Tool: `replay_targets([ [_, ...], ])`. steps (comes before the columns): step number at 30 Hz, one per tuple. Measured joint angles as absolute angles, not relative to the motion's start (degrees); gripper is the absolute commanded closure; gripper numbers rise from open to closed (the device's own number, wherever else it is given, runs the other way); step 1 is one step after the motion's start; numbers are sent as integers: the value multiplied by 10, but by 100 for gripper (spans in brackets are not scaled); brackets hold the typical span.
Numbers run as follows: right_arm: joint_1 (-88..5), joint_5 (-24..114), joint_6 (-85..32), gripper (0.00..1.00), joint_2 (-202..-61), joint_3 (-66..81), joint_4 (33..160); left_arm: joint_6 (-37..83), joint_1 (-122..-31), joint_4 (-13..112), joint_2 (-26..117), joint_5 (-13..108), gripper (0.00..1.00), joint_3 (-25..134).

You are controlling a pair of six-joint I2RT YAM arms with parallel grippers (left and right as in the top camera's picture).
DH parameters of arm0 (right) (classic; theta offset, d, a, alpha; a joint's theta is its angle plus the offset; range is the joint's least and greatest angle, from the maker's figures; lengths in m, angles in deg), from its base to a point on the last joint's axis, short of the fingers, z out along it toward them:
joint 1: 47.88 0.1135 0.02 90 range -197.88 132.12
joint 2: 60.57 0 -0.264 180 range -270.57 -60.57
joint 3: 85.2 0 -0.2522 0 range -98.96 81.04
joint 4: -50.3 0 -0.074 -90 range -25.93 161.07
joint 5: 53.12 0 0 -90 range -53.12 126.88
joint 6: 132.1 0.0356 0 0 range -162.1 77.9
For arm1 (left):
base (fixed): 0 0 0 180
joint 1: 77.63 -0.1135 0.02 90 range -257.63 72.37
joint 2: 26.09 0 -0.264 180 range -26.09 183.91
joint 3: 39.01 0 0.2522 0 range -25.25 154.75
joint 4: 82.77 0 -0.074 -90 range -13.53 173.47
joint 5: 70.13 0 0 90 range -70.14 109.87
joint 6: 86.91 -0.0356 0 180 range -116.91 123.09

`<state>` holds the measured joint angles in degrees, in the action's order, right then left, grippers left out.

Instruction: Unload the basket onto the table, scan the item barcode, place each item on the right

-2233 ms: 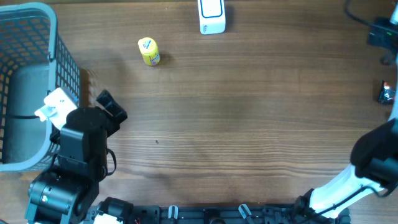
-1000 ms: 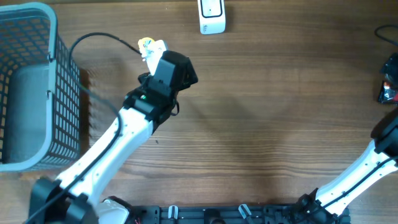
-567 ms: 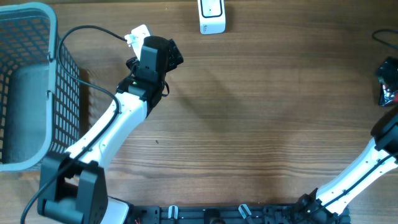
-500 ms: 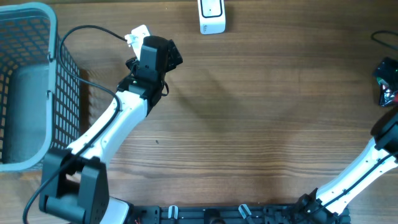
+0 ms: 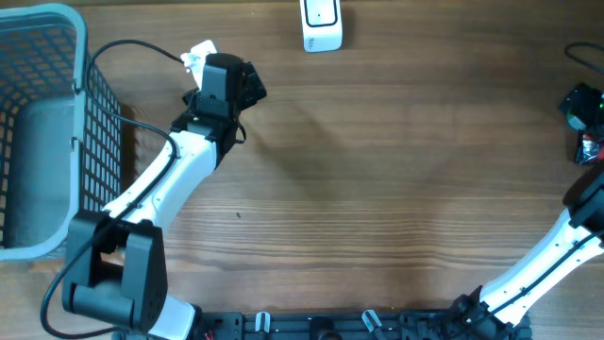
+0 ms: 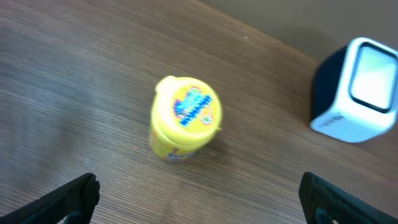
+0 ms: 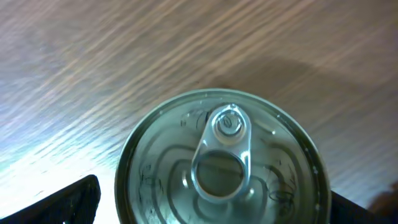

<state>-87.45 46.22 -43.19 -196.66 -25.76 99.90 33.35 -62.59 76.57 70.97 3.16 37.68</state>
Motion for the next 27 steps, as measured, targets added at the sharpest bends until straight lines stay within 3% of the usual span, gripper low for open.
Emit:
replay_targets([
  [27,-769,532,-432,0,-1957,-261,1039,294,-655,923,872,58,0,377],
])
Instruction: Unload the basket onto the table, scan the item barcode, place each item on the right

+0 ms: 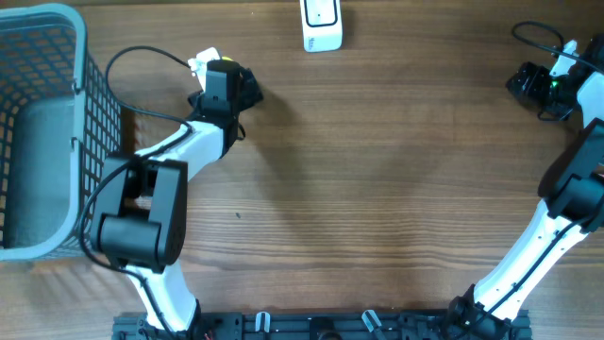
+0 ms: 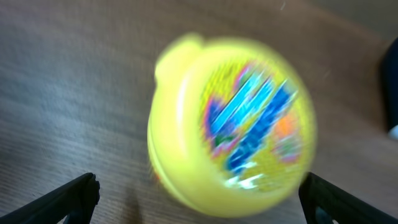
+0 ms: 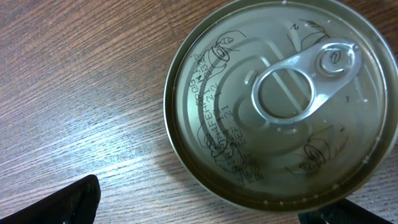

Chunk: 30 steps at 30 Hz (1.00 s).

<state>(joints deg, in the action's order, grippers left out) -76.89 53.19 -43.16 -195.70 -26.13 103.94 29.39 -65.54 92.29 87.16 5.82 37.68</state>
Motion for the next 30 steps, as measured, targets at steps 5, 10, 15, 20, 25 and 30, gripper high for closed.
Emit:
replay_targets([
  [5,-769,495,-427,0,-1935,-259,1050,293,-655,923,894,62,0,377],
  [10,-777,424,-422,0,-1909,-259,1071,293,-655,923,895,63,0,377],
  [15,-809,393,-417,0,-1907,-259,1082,293,-655,927,895,63,0,377],
  [20,-835,416,-423,0,-1907,-259,1079,292,-655,955,895,63,0,377],
  [25,-828,518,-426,0,-1894,-259,1062,292,-655,969,895,63,0,377],
  [30,-811,634,-425,0,-1848,-259,1046,292,-655,983,897,63,0,377],
])
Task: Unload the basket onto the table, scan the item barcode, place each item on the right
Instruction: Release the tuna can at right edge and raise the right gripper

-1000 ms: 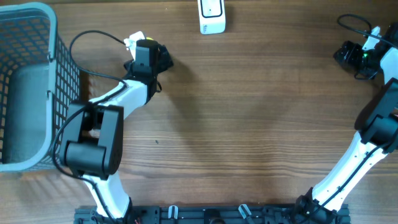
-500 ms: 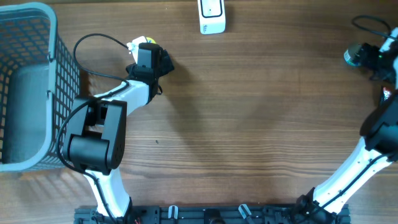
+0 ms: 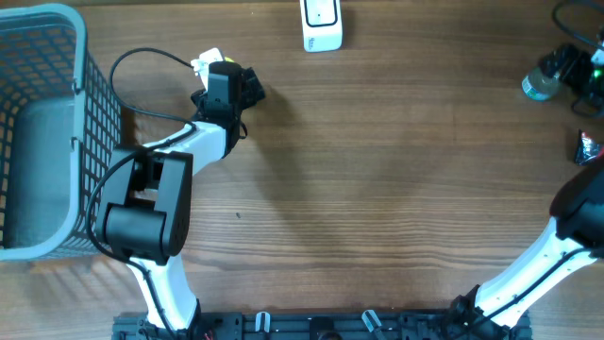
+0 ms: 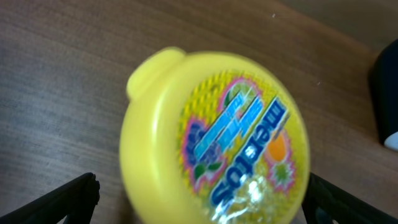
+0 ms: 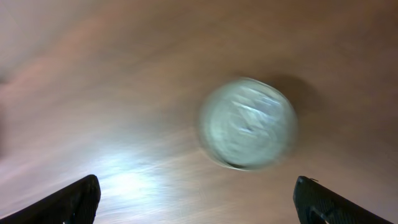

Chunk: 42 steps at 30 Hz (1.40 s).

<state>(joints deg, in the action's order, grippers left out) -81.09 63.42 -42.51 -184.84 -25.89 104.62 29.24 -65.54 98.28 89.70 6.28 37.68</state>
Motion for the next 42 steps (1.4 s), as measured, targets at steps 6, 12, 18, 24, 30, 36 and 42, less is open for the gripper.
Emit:
replay_targets([
  [6,-788,699,-412,0,-1787,-259,1036,292,-655,999,914,63,0,377],
  [12,-744,714,-408,0,-1761,-259,1036,292,-655,1010,922,63,8,377],
  [18,-671,712,-409,0,-1761,-259,1042,290,-655,1016,922,63,10,377],
  [24,-607,663,-411,0,-1761,-259,1043,290,-655,1016,922,63,12,377],
  [30,-596,623,-413,0,-1761,-259,1043,290,-655,1016,922,63,18,377],
  [36,-598,608,-413,0,-1761,-259,1044,290,-655,1015,922,63,25,377],
  [42,-598,605,-413,0,-1761,-259,1046,290,-655,996,922,63,31,377],
])
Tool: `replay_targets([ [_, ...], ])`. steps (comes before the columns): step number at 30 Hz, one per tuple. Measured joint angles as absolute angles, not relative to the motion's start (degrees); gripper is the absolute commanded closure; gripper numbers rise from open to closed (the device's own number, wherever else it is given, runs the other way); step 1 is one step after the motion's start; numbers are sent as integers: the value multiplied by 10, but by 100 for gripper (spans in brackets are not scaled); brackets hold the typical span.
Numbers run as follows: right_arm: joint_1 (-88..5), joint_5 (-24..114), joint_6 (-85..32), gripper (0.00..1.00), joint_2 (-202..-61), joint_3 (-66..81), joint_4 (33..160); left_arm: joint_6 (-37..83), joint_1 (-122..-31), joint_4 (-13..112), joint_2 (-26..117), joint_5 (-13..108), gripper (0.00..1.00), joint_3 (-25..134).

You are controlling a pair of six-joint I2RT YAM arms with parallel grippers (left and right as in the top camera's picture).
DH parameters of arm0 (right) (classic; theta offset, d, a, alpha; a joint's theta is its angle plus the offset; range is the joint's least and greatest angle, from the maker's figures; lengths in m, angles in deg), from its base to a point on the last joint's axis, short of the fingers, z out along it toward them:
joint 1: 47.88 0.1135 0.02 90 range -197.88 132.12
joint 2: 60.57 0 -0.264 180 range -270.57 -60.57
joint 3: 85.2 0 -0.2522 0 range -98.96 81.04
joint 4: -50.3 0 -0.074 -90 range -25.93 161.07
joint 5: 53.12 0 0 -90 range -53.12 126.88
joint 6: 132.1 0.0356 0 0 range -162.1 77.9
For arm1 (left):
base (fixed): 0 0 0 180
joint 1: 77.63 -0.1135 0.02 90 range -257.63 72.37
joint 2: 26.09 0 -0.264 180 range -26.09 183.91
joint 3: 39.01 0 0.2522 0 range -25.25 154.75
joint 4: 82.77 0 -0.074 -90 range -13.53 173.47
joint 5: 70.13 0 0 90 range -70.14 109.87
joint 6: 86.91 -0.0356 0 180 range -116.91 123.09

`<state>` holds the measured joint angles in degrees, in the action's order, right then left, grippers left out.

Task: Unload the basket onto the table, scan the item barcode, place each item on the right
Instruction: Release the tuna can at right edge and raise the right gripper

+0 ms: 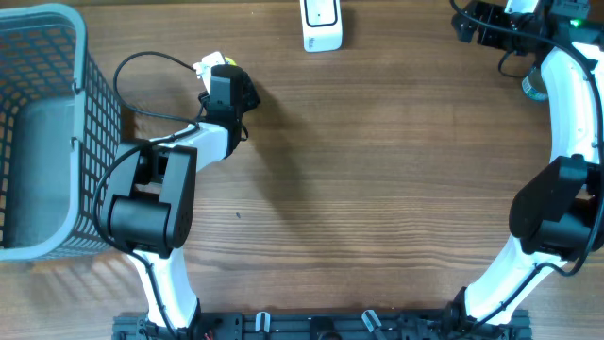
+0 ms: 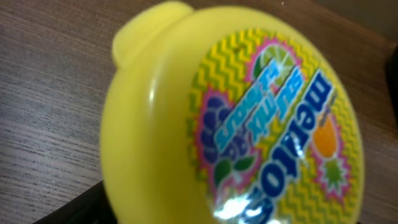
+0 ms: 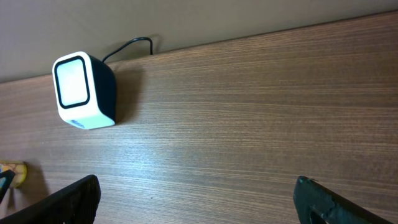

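Note:
A yellow Mentos tub (image 2: pixel 230 124) with a colourful lid label fills the left wrist view. My left gripper (image 1: pixel 226 90) hangs low over it at the table's back left and hides it from overhead. Its jaws stand open on either side of the tub; one dark finger (image 2: pixel 71 208) shows beside the tub's wall, the other is hidden. The white barcode scanner (image 1: pixel 321 25) stands at the back edge, its window (image 3: pixel 71 82) facing my right gripper (image 3: pixel 199 208), which is open, holds nothing and sits at the back right (image 1: pixel 477 21).
A grey wire basket (image 1: pixel 42 132) stands at the far left. A metal can (image 1: pixel 534 88) stands at the right edge, partly behind the right arm. The scanner's cable (image 3: pixel 134 45) runs off the table's back edge.
My left gripper has come lower over the tub, which now fills its view. My right gripper has moved left along the back edge from near the can and now faces the scanner.
My left gripper hung open above the yellow tub with the scanner beside it, and at each moment it was closer to the tub. My right gripper was open right over the can, then farther from it, and now faces the scanner.

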<state>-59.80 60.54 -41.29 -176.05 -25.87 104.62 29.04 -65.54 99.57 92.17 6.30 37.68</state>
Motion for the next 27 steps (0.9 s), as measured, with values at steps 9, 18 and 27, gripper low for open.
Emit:
replay_targets([
  [9,-598,601,-413,0,-1761,-259,1050,290,-655,985,922,62,36,377],
  [18,-598,601,-413,0,-1761,-259,1052,290,-655,961,913,47,45,377],
  [27,-598,601,-413,0,-1761,-259,1052,288,-655,954,910,34,19,377],
])
